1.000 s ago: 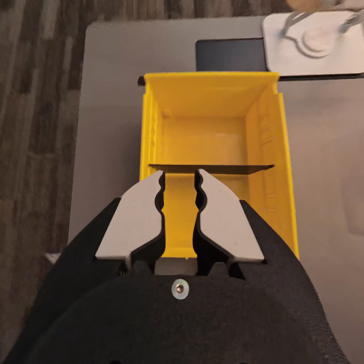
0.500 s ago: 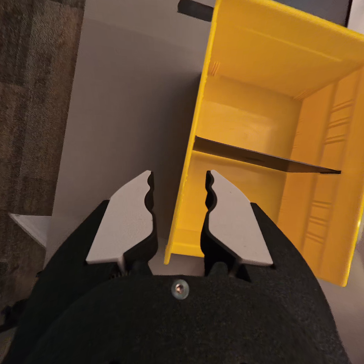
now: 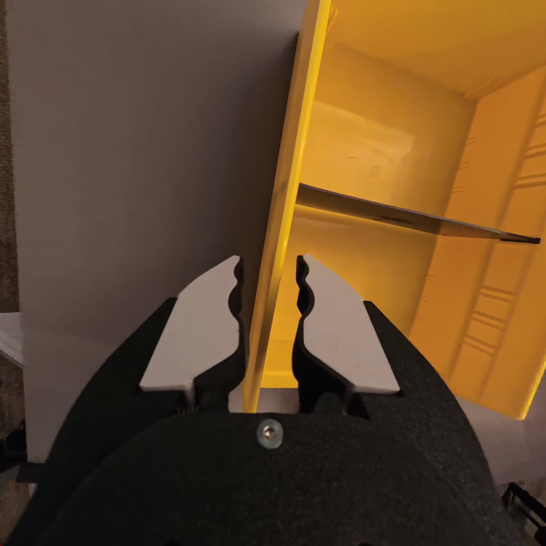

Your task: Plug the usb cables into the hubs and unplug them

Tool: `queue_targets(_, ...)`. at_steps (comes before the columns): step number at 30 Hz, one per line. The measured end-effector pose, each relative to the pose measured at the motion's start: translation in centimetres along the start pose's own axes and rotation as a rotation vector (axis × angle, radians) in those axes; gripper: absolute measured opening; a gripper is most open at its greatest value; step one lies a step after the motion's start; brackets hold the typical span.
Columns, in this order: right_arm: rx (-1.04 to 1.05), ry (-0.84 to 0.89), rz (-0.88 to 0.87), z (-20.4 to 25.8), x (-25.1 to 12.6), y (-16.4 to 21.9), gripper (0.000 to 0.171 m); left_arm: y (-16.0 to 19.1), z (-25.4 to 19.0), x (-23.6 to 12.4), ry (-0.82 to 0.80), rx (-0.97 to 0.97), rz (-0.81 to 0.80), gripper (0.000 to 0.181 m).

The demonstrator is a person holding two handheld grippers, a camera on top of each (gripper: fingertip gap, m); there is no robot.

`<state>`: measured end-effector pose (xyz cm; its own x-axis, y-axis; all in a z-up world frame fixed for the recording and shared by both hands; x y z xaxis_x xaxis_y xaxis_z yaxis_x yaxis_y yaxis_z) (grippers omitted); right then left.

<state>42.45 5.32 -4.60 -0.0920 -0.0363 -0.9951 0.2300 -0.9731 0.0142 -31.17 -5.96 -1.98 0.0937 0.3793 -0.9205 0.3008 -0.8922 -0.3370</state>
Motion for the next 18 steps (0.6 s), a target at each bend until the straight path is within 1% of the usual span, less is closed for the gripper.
queue_targets(4,0.005,-0.003,0.008,0.3,0.0,0.0,0.007,0.1,-0.5,0.9,0.047,0.0,0.055,0.02)
queue_targets(10,-0.014,-0.002,0.015,0.7,0.0,-0.2,0.008,0.1,-1.1,1.7,-0.025,0.039,0.118,0.021)
queue_targets(18,-0.035,0.0,0.024,1.8,0.1,-0.6,0.008,0.1,-4.7,2.9,-0.072,0.191,0.235,0.014)
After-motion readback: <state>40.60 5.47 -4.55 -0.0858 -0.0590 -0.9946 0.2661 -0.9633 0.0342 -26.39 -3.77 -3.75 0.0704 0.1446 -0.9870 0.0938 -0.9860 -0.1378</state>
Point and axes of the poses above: each gripper's, where its closed fingertips meet, x out along the fingers, y out of its underside, z = x × y across the jaws, the point moved 8 cm from there along -x, back along the fingers, and after that the axes turned 2 degrees about z, right-handed, at the moved point
